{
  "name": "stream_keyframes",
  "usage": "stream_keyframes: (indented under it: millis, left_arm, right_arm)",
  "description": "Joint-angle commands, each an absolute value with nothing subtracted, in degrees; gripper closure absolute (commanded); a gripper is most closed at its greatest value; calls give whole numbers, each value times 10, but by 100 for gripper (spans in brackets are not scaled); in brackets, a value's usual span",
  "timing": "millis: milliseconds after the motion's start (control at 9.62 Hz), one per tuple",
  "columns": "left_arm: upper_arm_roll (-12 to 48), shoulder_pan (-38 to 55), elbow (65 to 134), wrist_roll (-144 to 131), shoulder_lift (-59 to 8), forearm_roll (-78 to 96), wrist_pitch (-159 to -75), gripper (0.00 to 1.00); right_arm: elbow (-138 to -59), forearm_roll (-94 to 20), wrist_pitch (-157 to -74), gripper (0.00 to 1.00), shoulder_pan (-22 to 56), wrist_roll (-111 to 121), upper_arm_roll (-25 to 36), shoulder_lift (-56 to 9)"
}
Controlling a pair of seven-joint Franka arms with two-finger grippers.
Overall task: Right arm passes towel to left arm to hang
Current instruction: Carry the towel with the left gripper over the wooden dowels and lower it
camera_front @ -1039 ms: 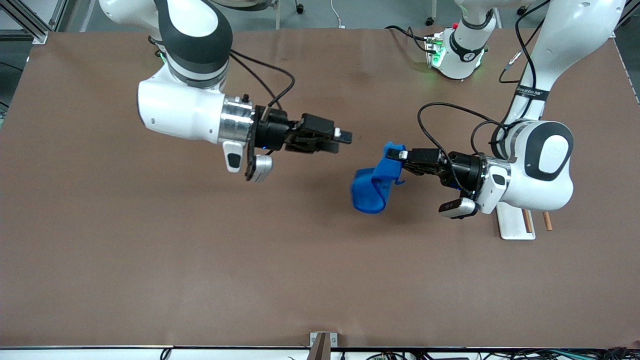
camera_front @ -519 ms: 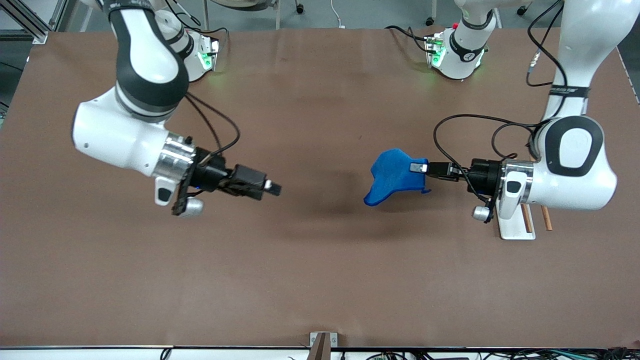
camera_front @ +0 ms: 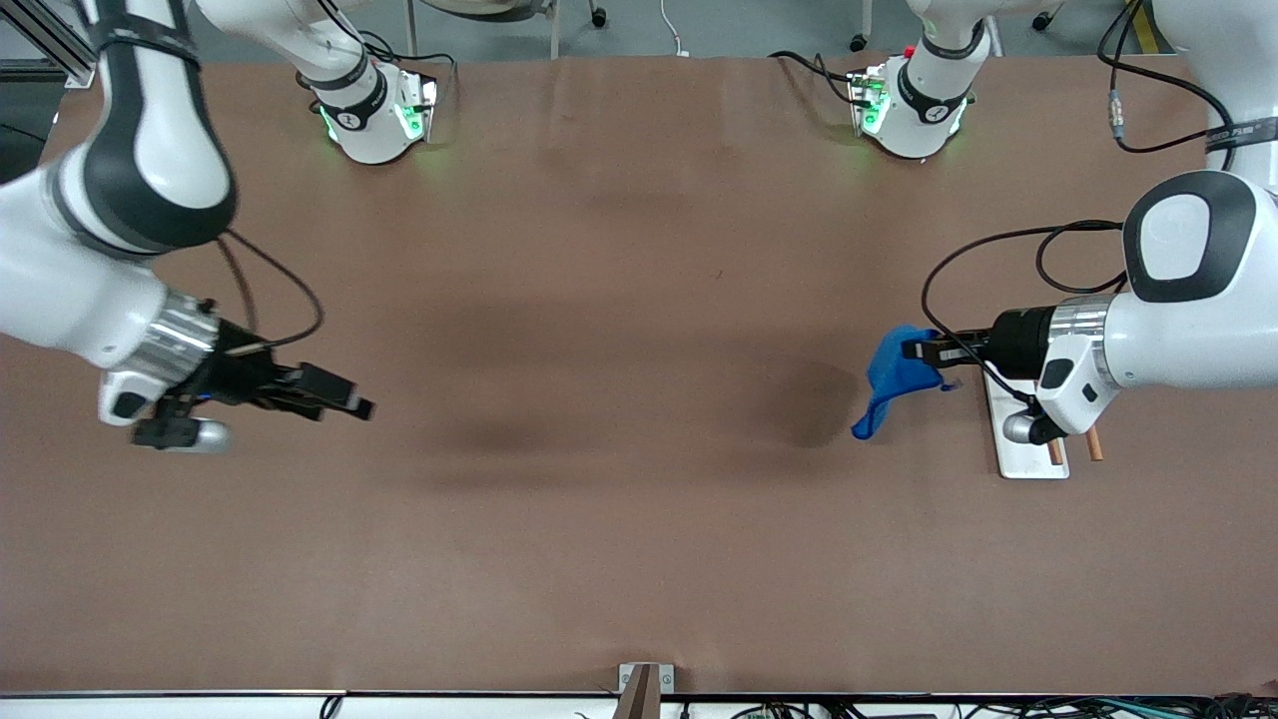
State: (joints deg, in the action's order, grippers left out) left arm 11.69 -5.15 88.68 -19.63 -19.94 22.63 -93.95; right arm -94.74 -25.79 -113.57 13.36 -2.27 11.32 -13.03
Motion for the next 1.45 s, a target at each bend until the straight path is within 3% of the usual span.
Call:
stream_keyframes:
  millis: [0, 623, 1351]
  left_arm:
    - [118, -74, 896, -222, -212, 123, -950, 100]
    - [120, -152, 889, -145, -229, -58, -941, 100]
    - [119, -207, 815, 92, -285, -139, -943, 100]
  right_arm:
    - [-969, -117, -1102, 0, 84, -25, 104, -82]
    - [-970, -11, -945, 0, 58, -26, 104, 18]
    - [-962, 1, -967, 0, 57, -23, 103, 9]
